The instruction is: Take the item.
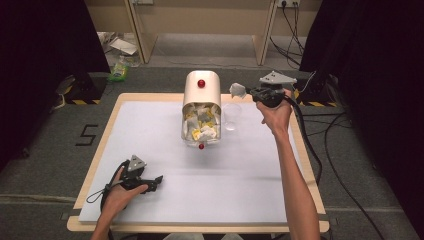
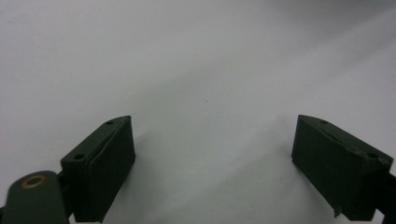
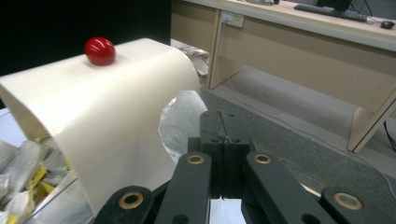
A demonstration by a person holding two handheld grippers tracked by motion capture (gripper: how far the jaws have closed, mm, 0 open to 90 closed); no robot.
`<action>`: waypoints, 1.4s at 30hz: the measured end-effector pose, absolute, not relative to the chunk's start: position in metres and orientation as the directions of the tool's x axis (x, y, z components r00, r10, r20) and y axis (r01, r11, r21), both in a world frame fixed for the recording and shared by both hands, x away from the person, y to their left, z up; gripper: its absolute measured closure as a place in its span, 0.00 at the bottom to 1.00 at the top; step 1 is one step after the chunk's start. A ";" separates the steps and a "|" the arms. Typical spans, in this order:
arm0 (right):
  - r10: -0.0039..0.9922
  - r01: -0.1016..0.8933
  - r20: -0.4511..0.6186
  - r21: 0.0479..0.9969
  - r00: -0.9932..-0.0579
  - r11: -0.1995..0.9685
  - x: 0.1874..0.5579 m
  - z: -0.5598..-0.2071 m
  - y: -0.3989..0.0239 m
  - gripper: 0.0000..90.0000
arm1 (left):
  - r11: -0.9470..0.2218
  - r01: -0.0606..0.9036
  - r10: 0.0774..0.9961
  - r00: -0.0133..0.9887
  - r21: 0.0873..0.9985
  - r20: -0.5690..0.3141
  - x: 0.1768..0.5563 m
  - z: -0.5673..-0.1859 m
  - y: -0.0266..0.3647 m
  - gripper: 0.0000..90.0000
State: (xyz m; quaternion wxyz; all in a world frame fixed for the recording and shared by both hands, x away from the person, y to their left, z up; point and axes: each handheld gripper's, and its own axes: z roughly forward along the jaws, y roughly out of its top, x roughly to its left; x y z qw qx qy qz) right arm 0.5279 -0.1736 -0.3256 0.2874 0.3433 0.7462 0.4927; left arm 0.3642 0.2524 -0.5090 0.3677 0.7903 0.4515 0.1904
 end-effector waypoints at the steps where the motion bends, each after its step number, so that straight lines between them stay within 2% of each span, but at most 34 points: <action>1: 0.798 0.233 -0.091 0.931 -0.595 0.281 0.529 -0.328 -0.174 1.00 | -0.322 0.574 0.854 0.520 0.753 -0.031 0.364 -0.509 0.252 0.14; 18: 0.800 0.296 -0.080 0.903 -0.595 0.311 0.542 -0.369 -0.166 1.00 | -0.323 0.574 0.854 0.519 0.752 -0.030 0.364 -0.509 0.252 0.14; 42: 0.802 0.338 -0.096 0.872 -0.589 0.353 0.552 -0.393 -0.158 1.00 | -0.322 0.574 0.854 0.520 0.753 -0.031 0.364 -0.509 0.252 0.14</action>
